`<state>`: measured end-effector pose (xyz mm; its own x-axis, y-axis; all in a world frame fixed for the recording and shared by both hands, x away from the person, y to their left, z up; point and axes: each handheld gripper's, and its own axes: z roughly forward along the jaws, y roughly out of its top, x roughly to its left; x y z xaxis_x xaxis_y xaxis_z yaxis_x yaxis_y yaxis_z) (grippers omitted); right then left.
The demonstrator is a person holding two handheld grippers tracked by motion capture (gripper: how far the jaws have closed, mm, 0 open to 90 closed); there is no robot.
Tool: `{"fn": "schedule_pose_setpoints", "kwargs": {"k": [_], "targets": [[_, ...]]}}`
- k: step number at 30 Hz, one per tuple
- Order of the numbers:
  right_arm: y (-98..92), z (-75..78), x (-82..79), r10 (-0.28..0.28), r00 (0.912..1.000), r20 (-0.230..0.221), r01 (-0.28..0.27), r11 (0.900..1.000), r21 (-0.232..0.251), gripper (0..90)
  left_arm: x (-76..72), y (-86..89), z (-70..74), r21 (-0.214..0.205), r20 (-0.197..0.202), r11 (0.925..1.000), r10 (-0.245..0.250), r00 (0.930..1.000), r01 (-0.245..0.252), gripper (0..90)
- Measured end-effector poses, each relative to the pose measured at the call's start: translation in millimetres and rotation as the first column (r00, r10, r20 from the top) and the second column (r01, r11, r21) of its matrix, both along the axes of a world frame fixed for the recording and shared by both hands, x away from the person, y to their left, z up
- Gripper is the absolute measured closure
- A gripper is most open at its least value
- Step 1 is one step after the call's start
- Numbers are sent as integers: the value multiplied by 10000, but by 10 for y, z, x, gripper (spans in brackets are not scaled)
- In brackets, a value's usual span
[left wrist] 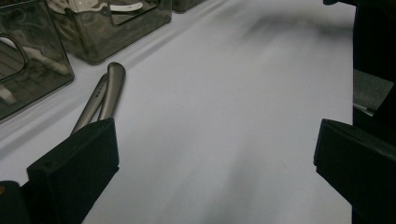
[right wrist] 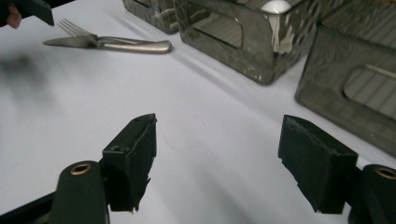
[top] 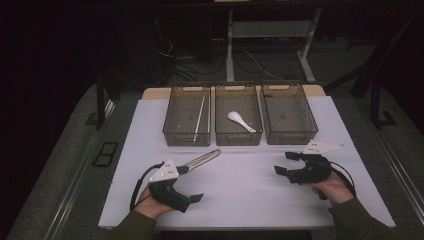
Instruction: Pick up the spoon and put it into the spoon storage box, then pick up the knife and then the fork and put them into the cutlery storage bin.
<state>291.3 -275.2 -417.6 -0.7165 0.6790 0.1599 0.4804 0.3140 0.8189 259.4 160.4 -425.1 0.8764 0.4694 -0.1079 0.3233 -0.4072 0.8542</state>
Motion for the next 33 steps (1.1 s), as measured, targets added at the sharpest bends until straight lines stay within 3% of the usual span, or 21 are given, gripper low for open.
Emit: {"fn": "schedule_pose_setpoints", "kwargs": {"k": [11, 19, 26, 33], "targets": [[-176, -168, -230, -272, 9995, -130, 272, 9996, 0, 260, 3, 7, 7, -1, 49, 10000, 82, 10000, -82, 0], [-198, -203, -353, -131, 9997, -206, 128, 9998, -123, 248, 87, 14, 46, 275, 39, 9973, 680, 9977, -681, 38], [-179, -207, -348, -80, 9997, -229, 76, 9998, -193, 247, 309, -41, 121, 191, 40, 9934, 1135, 9935, -1135, 274], [-169, -204, -356, 20, 9999, -129, -23, 9997, -246, 247, 609, -158, 113, 655, -194, 9885, 1381, 9902, -1365, 566]]}}
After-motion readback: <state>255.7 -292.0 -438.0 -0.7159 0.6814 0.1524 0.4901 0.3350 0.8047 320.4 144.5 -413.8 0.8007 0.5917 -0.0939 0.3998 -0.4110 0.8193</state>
